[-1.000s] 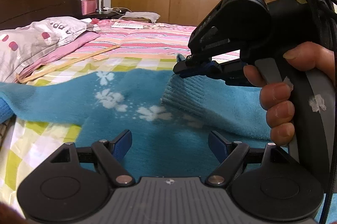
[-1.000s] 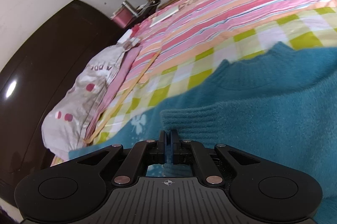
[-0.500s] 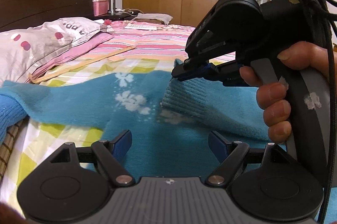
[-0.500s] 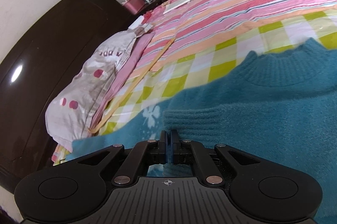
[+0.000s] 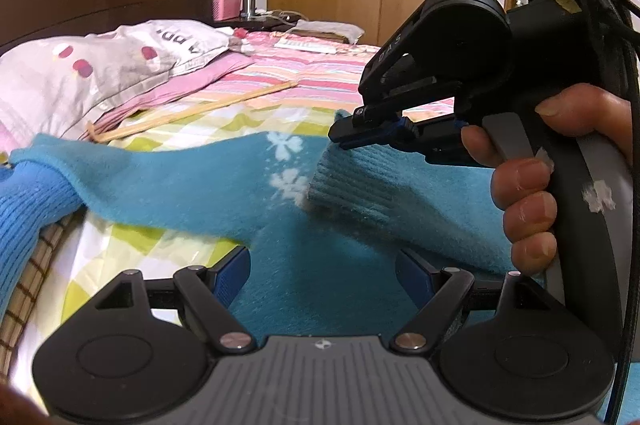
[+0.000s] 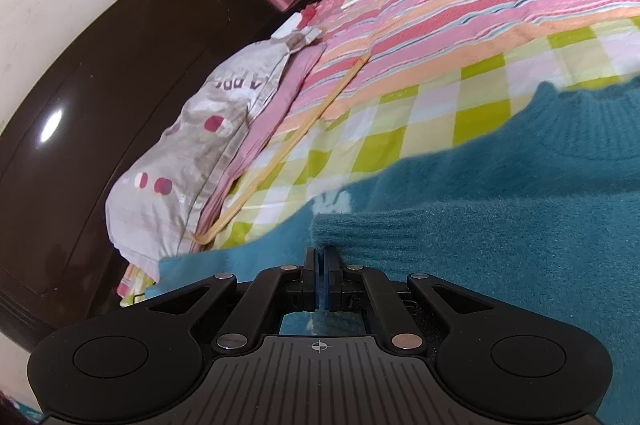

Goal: Fold small clothes
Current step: 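Carry the held sleeve across the sweater body with the right gripper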

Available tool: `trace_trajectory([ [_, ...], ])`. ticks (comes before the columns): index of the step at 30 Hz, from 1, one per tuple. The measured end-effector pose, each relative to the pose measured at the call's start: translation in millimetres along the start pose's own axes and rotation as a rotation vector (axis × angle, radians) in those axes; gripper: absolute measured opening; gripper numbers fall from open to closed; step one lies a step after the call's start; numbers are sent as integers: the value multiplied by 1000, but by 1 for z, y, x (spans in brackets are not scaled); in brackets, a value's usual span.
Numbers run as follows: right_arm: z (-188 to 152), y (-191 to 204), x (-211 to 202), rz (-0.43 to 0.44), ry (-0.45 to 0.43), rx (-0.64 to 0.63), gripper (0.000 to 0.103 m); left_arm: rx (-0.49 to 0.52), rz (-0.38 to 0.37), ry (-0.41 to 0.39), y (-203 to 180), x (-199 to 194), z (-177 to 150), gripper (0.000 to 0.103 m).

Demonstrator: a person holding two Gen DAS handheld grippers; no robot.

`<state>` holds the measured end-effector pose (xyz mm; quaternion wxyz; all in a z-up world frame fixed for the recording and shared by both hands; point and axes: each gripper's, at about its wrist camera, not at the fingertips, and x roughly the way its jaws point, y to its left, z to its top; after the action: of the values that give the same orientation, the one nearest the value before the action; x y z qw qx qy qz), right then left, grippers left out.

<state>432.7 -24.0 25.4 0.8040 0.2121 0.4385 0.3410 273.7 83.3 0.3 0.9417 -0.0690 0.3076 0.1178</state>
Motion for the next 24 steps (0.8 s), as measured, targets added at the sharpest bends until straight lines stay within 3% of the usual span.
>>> trace_trajectory([
  [10,-6,-13,13,-5,88,12,8,54,10,22,-8,4,-6,85],
  [14,-7,-9,5,-2,86,-11,8,42,6,17,-6,3,-6,85],
  [19,-9,-15,-19,-26,27,-6,9,5,4,17,1,4,-4,85],
  [24,-15,-43,-53,-154,-58,11,8,-4,10,6,2,3,-4,85],
])
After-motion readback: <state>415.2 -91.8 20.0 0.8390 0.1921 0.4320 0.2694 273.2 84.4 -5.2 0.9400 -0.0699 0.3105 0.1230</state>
